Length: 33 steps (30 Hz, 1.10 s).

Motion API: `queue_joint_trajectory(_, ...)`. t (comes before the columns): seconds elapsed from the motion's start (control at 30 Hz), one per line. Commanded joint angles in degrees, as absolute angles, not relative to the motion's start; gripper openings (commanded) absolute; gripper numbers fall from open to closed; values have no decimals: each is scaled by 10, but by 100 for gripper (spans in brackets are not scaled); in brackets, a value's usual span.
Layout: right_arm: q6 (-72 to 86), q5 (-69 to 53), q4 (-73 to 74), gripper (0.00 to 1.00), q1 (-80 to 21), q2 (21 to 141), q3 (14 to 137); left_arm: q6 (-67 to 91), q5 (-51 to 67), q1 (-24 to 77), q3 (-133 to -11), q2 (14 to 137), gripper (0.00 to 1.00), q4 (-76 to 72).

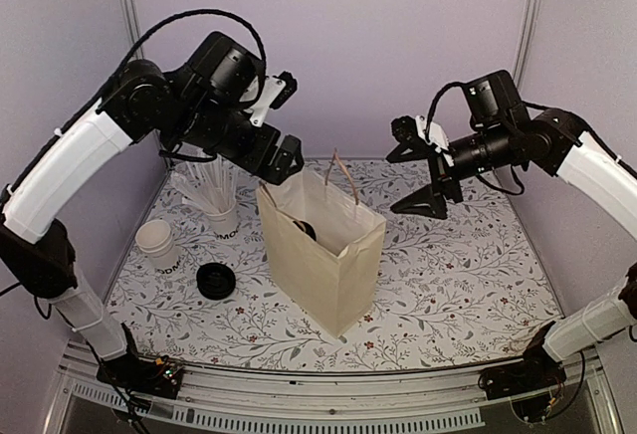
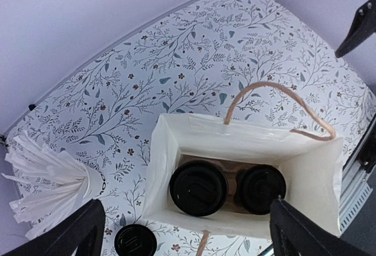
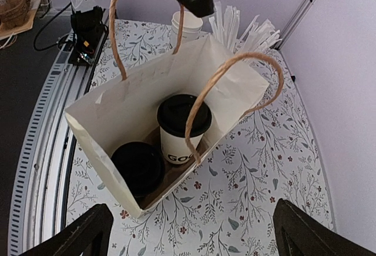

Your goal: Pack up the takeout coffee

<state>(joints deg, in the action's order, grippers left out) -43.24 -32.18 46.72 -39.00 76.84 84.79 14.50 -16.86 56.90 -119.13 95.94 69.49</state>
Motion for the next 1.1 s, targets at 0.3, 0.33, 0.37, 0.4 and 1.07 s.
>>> queue_joint_trajectory(0.3, -283, -361, 470, 83, -453, 889, 984, 214, -213, 583, -1038, 775, 100, 639)
queue_joint_trajectory(0.33, -277, -347, 467, 82, -461, 891, 988, 219, -220, 583, -1032, 767, 100, 640)
queue_joint_trajectory(0.37, -269, -334, 464, 82, -466, 896, 995, 221, -227, 583, -1026, 760, 100, 640)
queue_joint_trajectory(0.4, -264, -322, 463, 80, -470, 901, 1002, 225, -236, 583, -1019, 753, 100, 638)
queue_joint_trajectory(1.07, -233, -145, 454, 2, -420, 1018, 1151, 148, -285, 582, -939, 718, 100, 548)
